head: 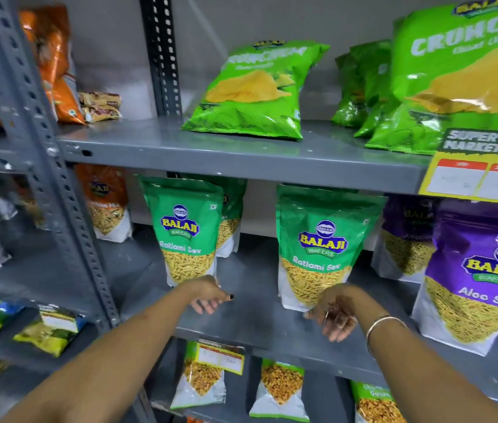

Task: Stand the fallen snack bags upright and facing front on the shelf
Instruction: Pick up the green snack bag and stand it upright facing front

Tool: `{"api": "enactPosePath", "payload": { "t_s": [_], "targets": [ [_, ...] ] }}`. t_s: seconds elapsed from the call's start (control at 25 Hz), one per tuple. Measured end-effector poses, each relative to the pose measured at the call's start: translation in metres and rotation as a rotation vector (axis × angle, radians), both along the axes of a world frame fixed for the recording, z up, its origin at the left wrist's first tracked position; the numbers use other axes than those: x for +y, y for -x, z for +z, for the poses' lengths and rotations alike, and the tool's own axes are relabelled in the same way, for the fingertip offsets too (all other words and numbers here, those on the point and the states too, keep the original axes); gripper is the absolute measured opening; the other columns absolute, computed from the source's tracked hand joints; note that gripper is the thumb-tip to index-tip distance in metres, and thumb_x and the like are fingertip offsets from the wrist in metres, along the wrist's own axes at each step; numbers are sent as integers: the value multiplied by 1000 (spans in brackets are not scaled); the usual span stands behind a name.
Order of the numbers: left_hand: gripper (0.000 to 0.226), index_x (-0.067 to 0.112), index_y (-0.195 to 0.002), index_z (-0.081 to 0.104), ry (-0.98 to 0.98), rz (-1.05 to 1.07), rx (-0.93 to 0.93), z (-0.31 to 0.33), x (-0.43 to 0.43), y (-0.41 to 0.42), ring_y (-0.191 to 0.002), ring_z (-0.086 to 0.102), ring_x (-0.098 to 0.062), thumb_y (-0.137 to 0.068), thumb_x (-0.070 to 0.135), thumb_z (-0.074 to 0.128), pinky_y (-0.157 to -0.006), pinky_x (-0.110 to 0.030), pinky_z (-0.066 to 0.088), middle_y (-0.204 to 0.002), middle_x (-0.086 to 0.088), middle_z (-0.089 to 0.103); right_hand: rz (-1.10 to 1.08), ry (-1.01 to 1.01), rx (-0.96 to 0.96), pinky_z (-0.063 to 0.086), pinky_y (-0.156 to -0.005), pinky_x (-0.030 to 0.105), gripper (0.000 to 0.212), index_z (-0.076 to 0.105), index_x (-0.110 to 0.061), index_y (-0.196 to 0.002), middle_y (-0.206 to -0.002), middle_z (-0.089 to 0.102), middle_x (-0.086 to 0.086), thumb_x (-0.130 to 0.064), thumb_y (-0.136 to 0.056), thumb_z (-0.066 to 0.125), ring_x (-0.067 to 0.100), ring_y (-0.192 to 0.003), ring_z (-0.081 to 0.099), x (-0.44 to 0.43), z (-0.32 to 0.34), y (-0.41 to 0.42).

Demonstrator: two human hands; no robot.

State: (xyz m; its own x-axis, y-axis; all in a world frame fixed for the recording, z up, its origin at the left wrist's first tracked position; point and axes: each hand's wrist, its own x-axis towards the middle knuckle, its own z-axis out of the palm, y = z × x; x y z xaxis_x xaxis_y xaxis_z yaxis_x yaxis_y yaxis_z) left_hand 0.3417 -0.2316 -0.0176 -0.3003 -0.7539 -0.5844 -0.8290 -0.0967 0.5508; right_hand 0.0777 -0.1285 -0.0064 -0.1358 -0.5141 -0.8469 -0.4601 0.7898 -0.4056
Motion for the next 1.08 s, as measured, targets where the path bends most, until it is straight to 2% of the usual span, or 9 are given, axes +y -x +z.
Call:
{"api": "enactPosePath", "payload": {
  "t_s": [0.08, 0.16, 0.24, 0.36, 0.44, 0.56, 0.72, 0.84, 1.08],
  "targets": [
    [28, 11, -76, 50, -77, 48, -86, 3, -26, -49, -67, 53, -14, -90, 35, 49, -79, -30, 51, -76, -4, 51, 152, -133, 77, 52, -51, 25, 16, 56, -7, -74, -40, 60, 10, -15, -77, 69, 19, -32, 60, -23, 11, -50],
    [32, 2, -106, 50, -108, 160, -48, -1, -50, -92, -83, 55, -21, -90, 30, 53, -102, -35, 45, -99, -15, 55, 167, -73, 201, 50, -57, 24, 32, 51, -6, -71, -43, 64, 8, -33, -88, 58, 16, -38, 63, -46, 17, -103],
    [59, -2, -133, 37, 5, 260, 132, -11, -73, -124, -112, 49, -27, -85, 19, 63, -101, -35, 41, -130, -19, 48, 44, 222, 280, 49, -65, 27, 39, 56, -1, -91, -82, 71, 12, -37, -82, 65, 20, -66, 66, -71, 7, -153],
    [90, 2, -141, 27, 240, 305, 401, -26, -97, -135, -132, 38, -27, -69, 16, 78, -106, -36, 37, -146, -14, 37, -187, 647, 103, 41, -104, 32, 97, 33, -3, -139, -145, 41, 9, -34, -62, 84, 24, -130, 44, -95, -6, -207],
    [90, 6, -143, 25, 214, 266, 520, -32, -99, -127, -135, 36, -25, -70, 11, 77, -107, -34, 34, -146, -8, 36, -336, 785, -124, 43, -98, 24, 89, 36, -2, -135, -135, 49, 4, -16, -62, 85, 19, -124, 48, -109, -18, -224],
    [64, 1, -129, 41, 190, 247, 625, -43, -101, -118, -119, 50, -25, -73, -2, 71, -97, -33, 41, -138, -15, 50, -436, 913, -219, 51, -60, 3, 63, 42, 3, -130, -130, 55, 18, 14, -73, 67, 16, -91, 60, -116, -23, -234],
    [59, 0, -120, 47, 240, 225, 555, -46, -101, -129, -116, 56, -31, -68, 1, 76, -99, -43, 47, -130, -18, 57, -417, 930, -226, 54, -66, 8, 65, 42, 2, -132, -134, 55, 20, 11, -74, 68, 20, -105, 56, -111, -28, -235],
    [55, 2, -117, 51, 263, 166, 469, -39, -83, -136, -105, 59, -25, -69, 7, 77, -85, -30, 46, -126, -15, 61, -367, 925, -237, 54, -82, 20, 68, 42, -3, -133, -134, 56, 18, 6, -72, 72, 26, -116, 57, -94, -30, -238],
    [50, 1, -116, 54, 290, 103, 401, -29, -44, -153, -97, 57, -19, -72, 11, 75, -80, -22, 38, -125, -16, 62, -328, 858, -212, 38, -37, 1, 65, 36, -3, -134, -115, 55, 9, 4, -78, 68, 2, -71, 49, -54, -19, -253]
  ]
}}
